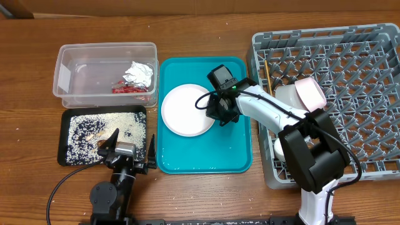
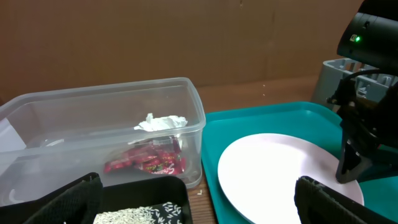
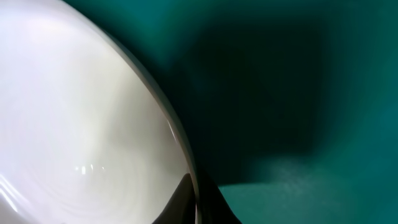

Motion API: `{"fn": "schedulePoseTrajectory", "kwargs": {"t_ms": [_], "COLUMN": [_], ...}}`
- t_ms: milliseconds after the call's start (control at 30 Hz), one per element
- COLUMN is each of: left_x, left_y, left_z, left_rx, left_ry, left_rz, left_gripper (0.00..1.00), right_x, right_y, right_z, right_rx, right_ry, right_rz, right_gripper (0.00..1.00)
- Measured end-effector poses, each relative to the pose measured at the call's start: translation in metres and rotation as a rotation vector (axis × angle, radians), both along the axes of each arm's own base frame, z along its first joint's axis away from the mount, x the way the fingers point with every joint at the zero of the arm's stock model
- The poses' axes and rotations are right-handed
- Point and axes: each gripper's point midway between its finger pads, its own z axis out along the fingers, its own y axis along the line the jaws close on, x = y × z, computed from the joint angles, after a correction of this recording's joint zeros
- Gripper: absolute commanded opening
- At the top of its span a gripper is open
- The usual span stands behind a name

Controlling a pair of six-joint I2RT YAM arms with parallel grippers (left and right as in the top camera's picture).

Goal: Sort waste into correct bins and load items into the dishwasher
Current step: 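Grasp the pink plate rim with the right gripper and lift it, then stand the pink plate upright in the dish rack with the right gripper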

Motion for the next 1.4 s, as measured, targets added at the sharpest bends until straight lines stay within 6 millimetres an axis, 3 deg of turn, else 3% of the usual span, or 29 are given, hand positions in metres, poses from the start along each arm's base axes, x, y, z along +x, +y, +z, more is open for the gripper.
{"fn": "schedulePoseTrajectory", "kwargs": {"t_ms": [133, 200, 300, 400, 500, 600, 767, 933, 1033, 1400], "left_x": [0.000, 0.000, 0.000, 0.000, 0.000, 0.000, 0.000, 0.000, 0.000, 0.000], "left_y": [0.000, 0.000, 0.000, 0.000, 0.000, 0.000, 0.000, 0.000, 0.000, 0.000], "left_z": [0.000, 0.000, 0.000, 0.000, 0.000, 0.000, 0.000, 0.000, 0.000, 0.000], "left_rx": [0.000, 0.000, 0.000, 0.000, 0.000, 0.000, 0.000, 0.000, 0.000, 0.000], "left_ry": [0.000, 0.000, 0.000, 0.000, 0.000, 0.000, 0.000, 0.000, 0.000, 0.000], "left_rz": [0.000, 0.000, 0.000, 0.000, 0.000, 0.000, 0.000, 0.000, 0.000, 0.000], "left_gripper": [1.00, 1.00, 1.00, 1.00, 1.00, 1.00, 1.00, 1.00, 1.00, 1.00], "right_x": [-0.001, 0.008, 0.027, 0.034, 0.020, -0.009, -0.040, -0.054, -0.055, -0.040], "right_y": [-0.023, -0.040, -0.076, -0.126, -0.186, -0.254, -0.334, -0.400, -0.413, -0.409], "right_z": [0.012, 0.034, 0.100, 0.190, 0.271, 0.314, 0.316, 0.287, 0.270, 0.226], "right_rx": [-0.072, -0.113, -0.189, -0.295, -0.435, -0.652, -1.000, -1.206, -1.256, -1.328], "right_ry": [-0.006, -0.072, -0.273, -0.533, -0.743, -0.822, -0.703, -0.499, -0.417, -0.276], "right_rz": [-0.036, -0.056, -0.111, -0.231, -0.401, -0.575, -0.723, -0.827, -0.814, -0.653], "right_gripper": [0.04, 0.04, 0.04, 0.04, 0.04, 0.04, 0.04, 0.04, 0.04, 0.04]}}
